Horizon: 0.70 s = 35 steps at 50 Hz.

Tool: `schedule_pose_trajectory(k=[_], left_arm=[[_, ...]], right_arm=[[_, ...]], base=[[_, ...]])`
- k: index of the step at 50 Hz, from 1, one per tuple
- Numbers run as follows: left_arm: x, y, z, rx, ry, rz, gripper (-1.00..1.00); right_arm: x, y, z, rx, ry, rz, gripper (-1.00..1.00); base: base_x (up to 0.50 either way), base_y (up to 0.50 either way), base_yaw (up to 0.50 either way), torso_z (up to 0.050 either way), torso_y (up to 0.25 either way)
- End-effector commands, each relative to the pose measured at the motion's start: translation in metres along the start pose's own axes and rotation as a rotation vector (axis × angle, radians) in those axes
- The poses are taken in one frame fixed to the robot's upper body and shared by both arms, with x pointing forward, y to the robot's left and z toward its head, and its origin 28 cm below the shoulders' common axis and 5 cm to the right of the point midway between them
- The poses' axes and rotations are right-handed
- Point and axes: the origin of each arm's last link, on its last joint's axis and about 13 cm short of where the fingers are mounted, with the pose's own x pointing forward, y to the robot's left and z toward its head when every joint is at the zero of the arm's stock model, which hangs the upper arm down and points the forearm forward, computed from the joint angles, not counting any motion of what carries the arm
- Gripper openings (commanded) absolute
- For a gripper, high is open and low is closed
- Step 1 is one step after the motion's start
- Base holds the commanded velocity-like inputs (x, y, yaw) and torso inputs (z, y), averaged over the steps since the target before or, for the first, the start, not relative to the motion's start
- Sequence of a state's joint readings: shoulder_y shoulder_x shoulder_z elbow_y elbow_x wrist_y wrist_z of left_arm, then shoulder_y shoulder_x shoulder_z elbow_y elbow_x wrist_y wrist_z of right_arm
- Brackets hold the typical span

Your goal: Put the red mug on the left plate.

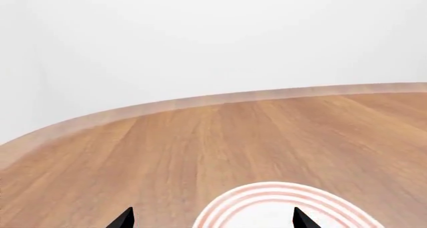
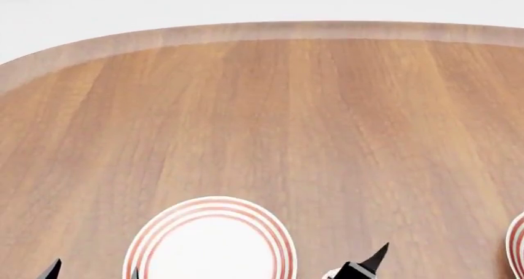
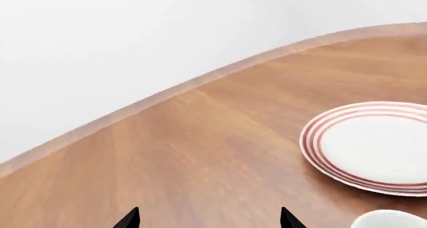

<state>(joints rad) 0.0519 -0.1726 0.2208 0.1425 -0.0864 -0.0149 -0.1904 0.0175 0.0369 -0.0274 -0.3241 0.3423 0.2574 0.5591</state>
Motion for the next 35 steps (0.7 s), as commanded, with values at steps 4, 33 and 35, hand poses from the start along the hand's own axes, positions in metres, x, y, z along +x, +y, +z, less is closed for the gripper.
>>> schedule_pose_trajectory(k=[4, 33, 35], left_arm=[[0.000, 0.000, 0.000, 0.004, 0.000, 0.004, 1.00], [0.000, 0.000, 0.000, 0.000, 0.001, 0.000, 1.00], [0.000, 0.000, 0.000, 0.000, 0.000, -0.001, 1.00]], right_arm=[[0.000, 0.006, 0.013, 0.134, 0.071, -0.140, 1.00], [-0.020, 0.004, 0.046, 0.250, 0.059, -0.210, 1.00], [-0.021, 0.004, 0.047, 0.252, 0.057, -0.213, 1.00]], base=[[0.00, 0.00, 0.00, 0.000, 0.000], [0.00, 0.00, 0.00, 0.000, 0.000], [0.00, 0.00, 0.00, 0.000, 0.000]])
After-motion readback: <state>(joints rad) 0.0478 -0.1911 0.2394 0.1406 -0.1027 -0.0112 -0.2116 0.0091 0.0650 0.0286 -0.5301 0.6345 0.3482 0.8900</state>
